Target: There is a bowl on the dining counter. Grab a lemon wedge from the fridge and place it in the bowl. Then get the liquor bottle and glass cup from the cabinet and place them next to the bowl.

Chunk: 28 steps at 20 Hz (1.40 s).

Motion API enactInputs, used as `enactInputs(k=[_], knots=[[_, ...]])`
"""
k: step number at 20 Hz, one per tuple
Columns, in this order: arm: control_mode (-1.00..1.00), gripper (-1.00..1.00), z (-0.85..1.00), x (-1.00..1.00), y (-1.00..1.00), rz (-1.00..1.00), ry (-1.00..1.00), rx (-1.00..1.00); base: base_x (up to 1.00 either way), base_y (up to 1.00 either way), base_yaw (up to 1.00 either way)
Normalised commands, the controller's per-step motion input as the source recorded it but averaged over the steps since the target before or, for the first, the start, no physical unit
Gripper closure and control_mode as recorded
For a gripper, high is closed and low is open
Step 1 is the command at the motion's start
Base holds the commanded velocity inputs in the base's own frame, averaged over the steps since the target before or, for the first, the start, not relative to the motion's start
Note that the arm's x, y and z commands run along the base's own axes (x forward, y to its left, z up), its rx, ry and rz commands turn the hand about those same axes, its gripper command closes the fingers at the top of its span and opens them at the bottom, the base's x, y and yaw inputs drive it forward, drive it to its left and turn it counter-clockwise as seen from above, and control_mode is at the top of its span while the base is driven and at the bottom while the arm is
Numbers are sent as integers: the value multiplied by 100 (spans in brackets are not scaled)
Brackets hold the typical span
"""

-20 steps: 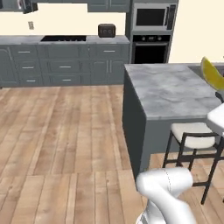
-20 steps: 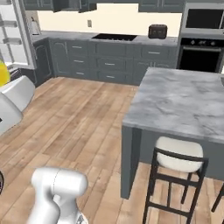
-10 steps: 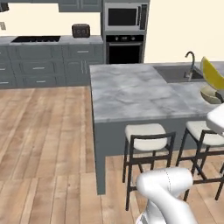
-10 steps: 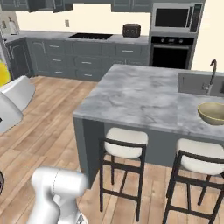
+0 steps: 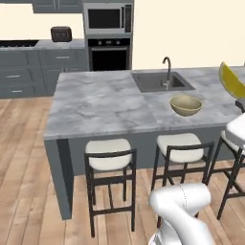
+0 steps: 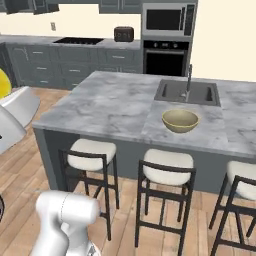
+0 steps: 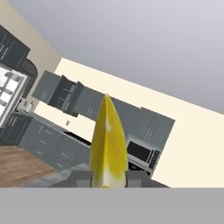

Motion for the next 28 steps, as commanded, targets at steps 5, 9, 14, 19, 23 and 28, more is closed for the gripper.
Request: enactInputs(k=[5, 9, 14, 19, 23, 28], knots=[[100, 100, 0, 0, 0, 0, 0, 0, 46, -91, 0], [100, 100, 0, 0, 0, 0, 0, 0, 73, -75, 0], [100, 100, 0, 0, 0, 0, 0, 0, 88, -49, 0], [100, 100, 0, 0, 0, 0, 0, 0, 98, -22, -3], [100, 100, 0, 0, 0, 0, 0, 0, 100, -18, -2], [-100, 100, 0, 72, -16, 0, 22, 12, 20, -3, 0]])
